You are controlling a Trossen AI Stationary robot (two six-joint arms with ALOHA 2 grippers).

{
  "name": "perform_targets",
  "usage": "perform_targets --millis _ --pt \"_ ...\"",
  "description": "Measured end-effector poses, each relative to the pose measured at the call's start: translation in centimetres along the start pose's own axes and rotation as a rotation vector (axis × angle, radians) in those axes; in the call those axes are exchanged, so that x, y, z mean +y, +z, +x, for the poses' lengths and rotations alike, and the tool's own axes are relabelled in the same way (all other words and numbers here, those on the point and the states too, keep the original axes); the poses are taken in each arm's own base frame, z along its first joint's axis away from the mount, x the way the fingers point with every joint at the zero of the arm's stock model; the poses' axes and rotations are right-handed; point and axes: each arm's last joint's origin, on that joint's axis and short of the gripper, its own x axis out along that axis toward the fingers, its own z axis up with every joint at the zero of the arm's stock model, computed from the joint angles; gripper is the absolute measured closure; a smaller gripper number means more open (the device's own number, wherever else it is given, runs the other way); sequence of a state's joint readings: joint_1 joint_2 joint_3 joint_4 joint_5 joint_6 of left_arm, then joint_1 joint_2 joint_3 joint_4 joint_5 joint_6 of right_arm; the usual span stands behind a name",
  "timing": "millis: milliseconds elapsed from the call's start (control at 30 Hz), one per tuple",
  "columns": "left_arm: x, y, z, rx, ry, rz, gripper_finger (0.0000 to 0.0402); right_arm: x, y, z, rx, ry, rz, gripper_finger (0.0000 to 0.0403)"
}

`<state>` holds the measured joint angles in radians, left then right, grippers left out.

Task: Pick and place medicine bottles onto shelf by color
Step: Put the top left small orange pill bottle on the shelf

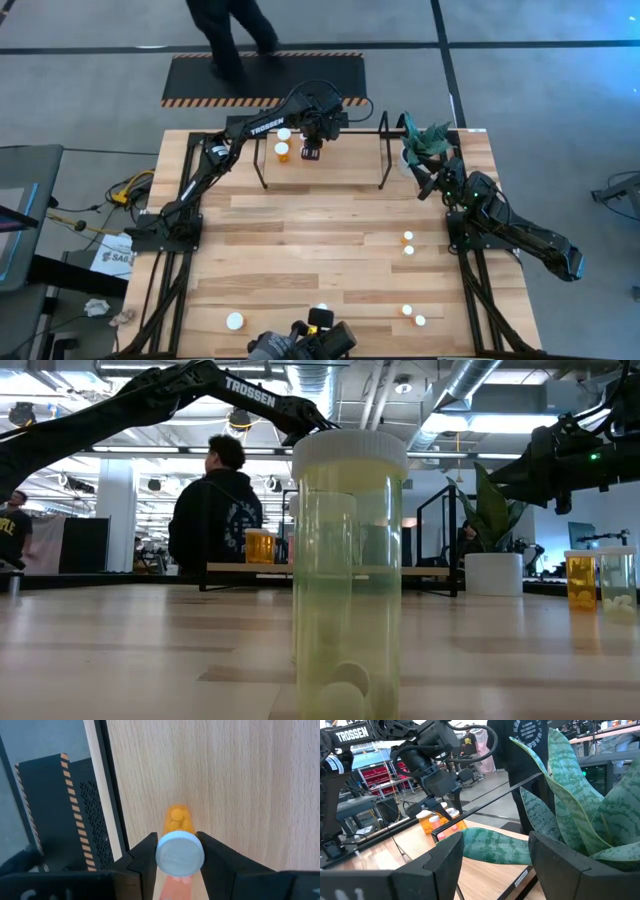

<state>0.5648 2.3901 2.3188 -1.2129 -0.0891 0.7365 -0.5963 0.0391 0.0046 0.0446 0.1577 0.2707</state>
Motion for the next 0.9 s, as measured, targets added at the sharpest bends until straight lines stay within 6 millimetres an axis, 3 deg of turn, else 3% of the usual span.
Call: perform_targets --millis 600,900 --pt "0.01 0.0 0.0 0.001 0.002 0.007 0.0262 0.0 -0.01 0.0 0.0 0.0 0.0 0.0154" --pt "0.07 0.06 0.0 -0.005 0.009 -0.016 0.0227 0.0 -0.01 0.0 0.001 0.0 0.0 0.0154"
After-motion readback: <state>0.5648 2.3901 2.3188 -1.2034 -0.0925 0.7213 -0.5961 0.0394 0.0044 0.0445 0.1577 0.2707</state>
